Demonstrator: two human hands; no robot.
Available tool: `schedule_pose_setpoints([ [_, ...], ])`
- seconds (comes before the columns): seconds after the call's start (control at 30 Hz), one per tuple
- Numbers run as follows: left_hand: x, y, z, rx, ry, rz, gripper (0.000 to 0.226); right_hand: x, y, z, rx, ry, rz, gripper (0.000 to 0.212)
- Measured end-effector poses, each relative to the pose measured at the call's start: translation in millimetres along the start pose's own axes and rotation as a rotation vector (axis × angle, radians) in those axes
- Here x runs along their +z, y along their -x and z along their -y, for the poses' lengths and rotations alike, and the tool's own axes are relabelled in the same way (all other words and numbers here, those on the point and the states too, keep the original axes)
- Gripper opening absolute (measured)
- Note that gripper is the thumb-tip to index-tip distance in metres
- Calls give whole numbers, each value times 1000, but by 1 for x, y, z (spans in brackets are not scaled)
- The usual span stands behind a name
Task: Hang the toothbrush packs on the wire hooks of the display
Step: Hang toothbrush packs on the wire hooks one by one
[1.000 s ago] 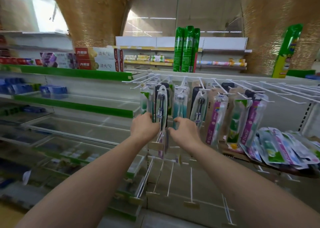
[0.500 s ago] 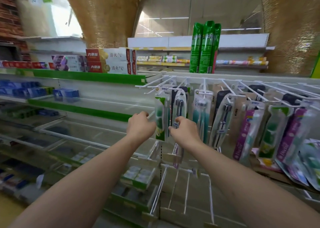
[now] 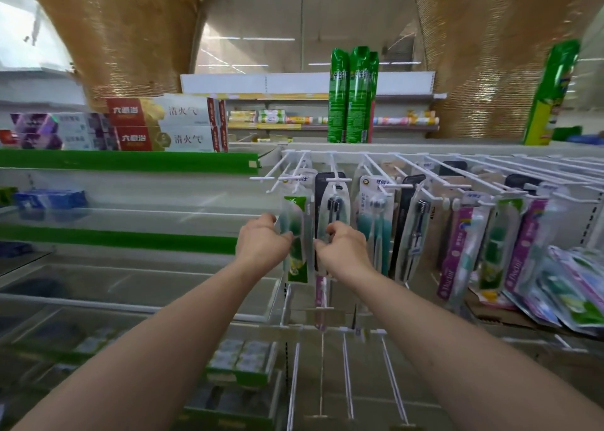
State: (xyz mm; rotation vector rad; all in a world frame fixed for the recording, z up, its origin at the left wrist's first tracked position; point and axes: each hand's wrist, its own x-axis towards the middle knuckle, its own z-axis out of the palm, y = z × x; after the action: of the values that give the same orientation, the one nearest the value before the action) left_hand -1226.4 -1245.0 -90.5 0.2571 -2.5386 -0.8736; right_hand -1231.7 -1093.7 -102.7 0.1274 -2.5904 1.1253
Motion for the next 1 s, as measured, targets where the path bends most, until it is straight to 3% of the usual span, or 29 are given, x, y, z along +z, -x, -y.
schedule_pose_setpoints([
  [0.17,-7,-3,7,27,2,22,39,7,3,6,24,-33,-33,24],
  [0.3,-12,-7,10,62,11,33,47,2,0,7,11,-75,-295,21],
  [0.37,-13,-7,10,69,20,38,47,-6,-4,7,17,-58,-380,32],
  [0.47,-11,-7,9,80,20,44,49,-13,-16,8,126,-83,-315,56],
  [0.57,-10,-9,8,76,17,48,49,-14,-24,15,263,-211,-232,63],
  [0.87,6,-4,7,15,-25,52,48,-24,-22,7,286,-356,-134,20],
  [1.0,13,1,1,8,-41,55,49,-26,-11,-5,175,-338,-95,4],
])
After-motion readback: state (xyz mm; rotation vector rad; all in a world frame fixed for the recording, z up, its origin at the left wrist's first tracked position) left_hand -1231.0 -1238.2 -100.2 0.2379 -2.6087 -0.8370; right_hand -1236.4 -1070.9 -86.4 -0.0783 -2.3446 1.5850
